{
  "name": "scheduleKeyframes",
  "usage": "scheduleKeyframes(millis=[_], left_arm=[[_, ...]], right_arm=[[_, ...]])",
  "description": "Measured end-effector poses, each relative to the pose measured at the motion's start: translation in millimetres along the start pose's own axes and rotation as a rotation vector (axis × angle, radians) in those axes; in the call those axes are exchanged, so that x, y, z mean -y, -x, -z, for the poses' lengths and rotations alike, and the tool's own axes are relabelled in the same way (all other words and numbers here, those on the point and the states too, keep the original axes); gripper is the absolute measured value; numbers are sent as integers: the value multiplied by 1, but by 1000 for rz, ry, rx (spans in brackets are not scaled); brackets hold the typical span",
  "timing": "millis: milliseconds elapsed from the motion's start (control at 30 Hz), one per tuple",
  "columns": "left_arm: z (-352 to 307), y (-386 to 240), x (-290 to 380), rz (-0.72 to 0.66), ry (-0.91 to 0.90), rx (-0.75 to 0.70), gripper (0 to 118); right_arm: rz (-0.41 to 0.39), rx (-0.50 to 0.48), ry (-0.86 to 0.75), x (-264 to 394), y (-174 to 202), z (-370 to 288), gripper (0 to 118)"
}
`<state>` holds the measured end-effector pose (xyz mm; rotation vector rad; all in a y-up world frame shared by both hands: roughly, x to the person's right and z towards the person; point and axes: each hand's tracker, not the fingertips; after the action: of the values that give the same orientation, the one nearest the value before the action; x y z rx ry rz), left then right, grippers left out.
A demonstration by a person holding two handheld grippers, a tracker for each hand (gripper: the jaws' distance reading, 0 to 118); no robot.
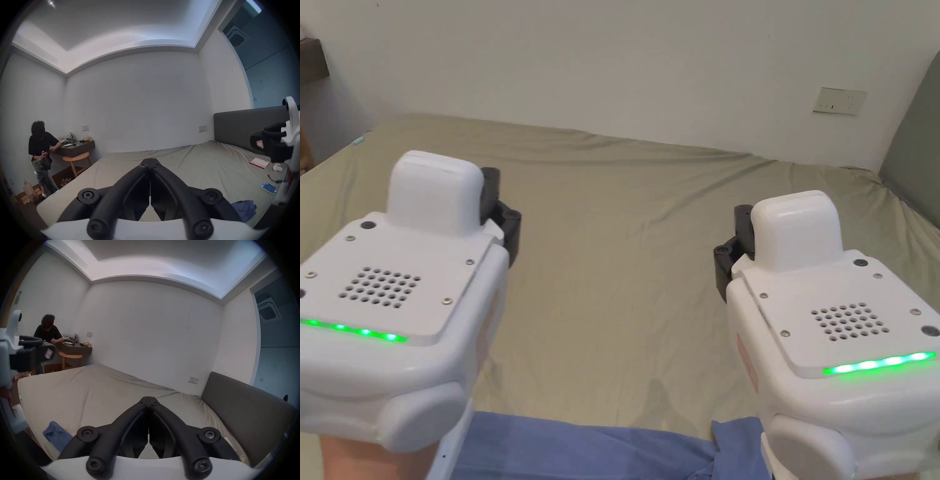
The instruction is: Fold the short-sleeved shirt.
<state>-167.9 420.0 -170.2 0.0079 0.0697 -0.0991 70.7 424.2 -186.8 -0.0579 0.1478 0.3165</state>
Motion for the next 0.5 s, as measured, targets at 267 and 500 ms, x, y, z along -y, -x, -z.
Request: scheduleKeyframes(millis=[267, 500], left_arm=[[3, -13, 5, 43, 23, -25, 0], [20, -9, 26, 57, 97, 0, 0]], right_arm=[[17, 18, 1, 5, -7, -3, 2], [25, 22, 50, 22, -9, 11, 2]])
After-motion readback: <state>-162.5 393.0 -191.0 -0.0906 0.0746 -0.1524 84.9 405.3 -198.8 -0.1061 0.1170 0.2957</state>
